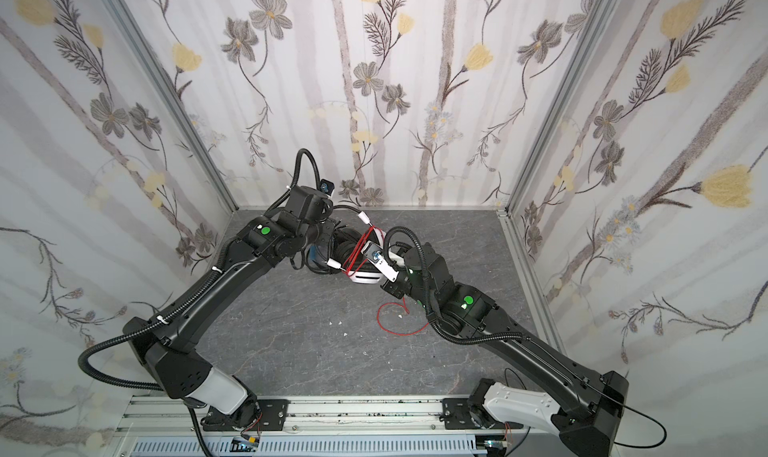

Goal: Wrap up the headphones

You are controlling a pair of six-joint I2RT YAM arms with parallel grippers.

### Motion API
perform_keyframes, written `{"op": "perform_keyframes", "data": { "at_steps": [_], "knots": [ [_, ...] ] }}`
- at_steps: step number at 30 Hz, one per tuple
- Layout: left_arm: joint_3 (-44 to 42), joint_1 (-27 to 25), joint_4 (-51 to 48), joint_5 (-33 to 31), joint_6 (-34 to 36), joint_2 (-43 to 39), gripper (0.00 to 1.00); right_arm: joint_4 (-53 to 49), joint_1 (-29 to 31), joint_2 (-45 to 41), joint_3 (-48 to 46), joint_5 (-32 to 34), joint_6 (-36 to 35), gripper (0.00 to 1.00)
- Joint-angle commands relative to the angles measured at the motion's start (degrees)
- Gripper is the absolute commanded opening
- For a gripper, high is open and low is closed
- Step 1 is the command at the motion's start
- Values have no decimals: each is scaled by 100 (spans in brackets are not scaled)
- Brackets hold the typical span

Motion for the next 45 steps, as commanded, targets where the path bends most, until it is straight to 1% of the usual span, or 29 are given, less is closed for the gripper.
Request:
{"op": "perform_keyframes", "data": {
  "at_steps": [1, 4, 5, 7, 11, 16, 21, 27, 34, 38, 40, 45],
  "knots": [
    [46, -48, -411, 1174, 211, -150, 0, -25, -74, 87, 66, 487, -292, 8],
    [124, -157, -811, 1538, 276, -211, 0, -16, -214, 97, 83, 498, -261, 9],
    [160, -206, -935, 1579, 292, -222, 0, -16, -411, 89, 88, 488, -237, 9],
    [197, -264, -1082, 1651, 298, -257, 0, -14, -564, 75, 79, 418, -177, 10],
    [283, -328, -1184, 1829, 228, -346, 0, 18, -898, 65, 61, 212, 21, 12],
    [567, -362, -1279, 2286, 105, -319, 0, 30, -1206, 80, 43, 22, 285, 13],
    [1005, -366, -1264, 2632, -27, -196, 0, 103, -1588, 10, -8, -434, 674, 14],
    [1718, -392, -1257, 2873, -156, 92, 0, 304, -1995, -188, -157, -906, 996, 17],
    [2213, -399, -957, 3264, -486, 166, 0, 695, -2515, -495, -463, -1548, 1429, 19],
    [2844, -416, -965, 3490, -561, 401, 0, 898, -2802, -575, -519, -2032, 1763, 19],
    [3329, -416, -978, 3720, -652, 615, 0, 1012, -2875, -606, -544, -2232, 1860, 19],
    [4707, -512, -1034, 4068, -923, 1263, 0, 1143, -2906, -639, -610, -2355, 1916, 19]
  ]
}}
